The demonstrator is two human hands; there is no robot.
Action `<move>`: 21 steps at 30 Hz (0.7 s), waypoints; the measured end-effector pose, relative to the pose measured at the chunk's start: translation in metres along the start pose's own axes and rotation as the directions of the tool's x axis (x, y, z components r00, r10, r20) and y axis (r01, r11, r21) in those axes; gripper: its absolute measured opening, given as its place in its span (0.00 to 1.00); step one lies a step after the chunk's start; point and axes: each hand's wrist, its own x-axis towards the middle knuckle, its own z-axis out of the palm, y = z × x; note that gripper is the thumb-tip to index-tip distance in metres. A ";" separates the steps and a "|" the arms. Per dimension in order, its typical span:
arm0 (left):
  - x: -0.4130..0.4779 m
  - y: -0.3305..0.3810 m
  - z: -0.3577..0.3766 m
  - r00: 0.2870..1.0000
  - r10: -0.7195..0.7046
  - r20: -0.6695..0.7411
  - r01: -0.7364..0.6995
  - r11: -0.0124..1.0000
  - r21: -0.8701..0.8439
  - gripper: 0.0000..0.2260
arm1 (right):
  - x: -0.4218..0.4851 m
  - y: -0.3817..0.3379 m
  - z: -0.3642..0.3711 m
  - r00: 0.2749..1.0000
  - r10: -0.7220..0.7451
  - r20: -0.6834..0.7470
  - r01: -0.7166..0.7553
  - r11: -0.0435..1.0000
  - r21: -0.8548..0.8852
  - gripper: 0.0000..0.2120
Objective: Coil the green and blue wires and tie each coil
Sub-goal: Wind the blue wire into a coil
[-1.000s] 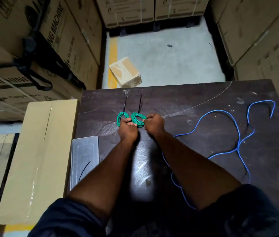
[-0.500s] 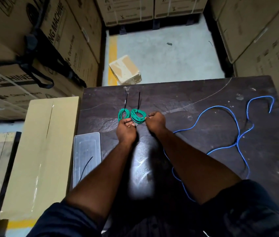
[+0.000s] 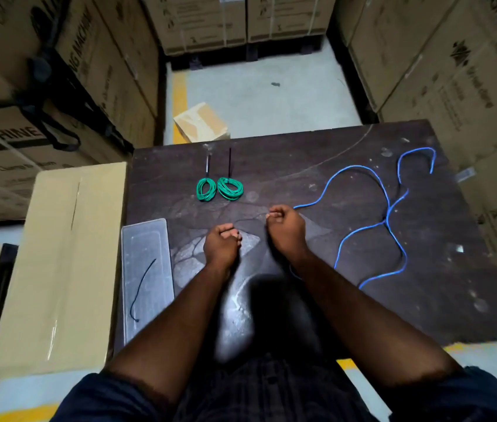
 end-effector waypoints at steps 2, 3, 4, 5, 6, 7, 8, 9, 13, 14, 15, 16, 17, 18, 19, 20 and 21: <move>-0.017 -0.008 -0.001 1.000 -0.006 0.026 0.005 1.000 0.009 0.10 | -0.014 0.013 -0.019 0.999 -0.016 -0.028 0.015 0.999 -0.053 0.06; -0.025 -0.009 0.000 0.998 -0.010 0.055 0.009 1.000 0.010 0.10 | -0.019 0.020 -0.026 1.000 0.004 -0.030 -0.006 0.998 -0.064 0.06; -0.035 -0.011 0.001 0.995 -0.029 0.099 0.028 1.000 0.012 0.11 | -0.023 0.028 -0.033 0.998 0.051 -0.028 -0.052 0.997 -0.057 0.06; -0.042 -0.011 0.003 0.986 -0.063 0.155 0.061 0.998 0.015 0.12 | -0.027 0.033 -0.041 0.994 0.108 -0.017 -0.109 0.994 -0.029 0.06; -0.049 -0.010 0.004 0.972 -0.097 0.213 0.095 0.995 0.023 0.14 | -0.027 0.040 -0.046 0.988 0.153 -0.010 -0.153 0.988 0.006 0.06; -0.056 -0.011 0.007 0.955 -0.129 0.268 0.124 0.992 0.036 0.15 | -0.030 0.045 -0.055 0.984 0.176 -0.001 -0.176 0.984 0.025 0.06; -0.063 -0.011 0.008 0.938 -0.155 0.312 0.143 0.988 0.059 0.15 | -0.034 0.047 -0.063 0.983 0.183 0.017 -0.183 0.983 0.025 0.05; -0.069 -0.013 0.010 0.924 -0.164 0.345 0.145 0.986 0.079 0.14 | -0.040 0.046 -0.073 0.983 0.180 0.044 -0.180 0.984 0.005 0.04; -0.091 -0.022 0.023 0.908 -0.165 0.385 0.124 0.984 0.128 0.11 | -0.051 0.054 -0.108 0.976 0.133 0.172 -0.115 0.987 -0.110 0.06; -0.098 -0.023 0.028 0.905 -0.157 0.394 0.118 0.985 0.122 0.11 | -0.052 0.058 -0.117 0.973 0.125 0.194 -0.101 0.986 -0.129 0.06; -0.105 -0.023 0.033 0.902 -0.148 0.405 0.117 0.988 0.100 0.10 | -0.054 0.061 -0.126 0.970 0.122 0.211 -0.092 0.985 -0.147 0.06; -0.110 -0.024 0.038 0.901 -0.143 0.409 0.119 0.989 0.083 0.09 | -0.055 0.064 -0.132 0.966 0.126 0.226 -0.091 0.983 -0.157 0.06; -0.118 -0.024 0.044 0.901 -0.141 0.410 0.123 0.990 0.068 0.08 | -0.057 0.068 -0.139 0.961 0.121 0.247 -0.082 0.983 -0.163 0.07; -0.122 -0.027 0.049 0.906 -0.136 0.400 0.113 0.990 0.081 0.09 | -0.059 0.072 -0.144 0.955 0.114 0.274 -0.067 0.982 -0.174 0.07; -0.128 -0.029 0.055 0.914 -0.119 0.388 0.090 0.992 0.094 0.09 | -0.063 0.077 -0.150 0.946 0.104 0.308 -0.042 0.979 -0.200 0.07; -0.132 -0.032 0.059 0.925 -0.084 0.370 0.039 0.991 0.127 0.09 | -0.066 0.082 -0.154 0.935 0.096 0.342 -0.013 0.971 -0.237 0.06; -0.133 -0.036 0.062 0.936 -0.033 0.350 -0.031 0.984 0.176 0.10 | -0.069 0.087 -0.156 0.922 0.085 0.379 0.025 0.960 -0.277 0.06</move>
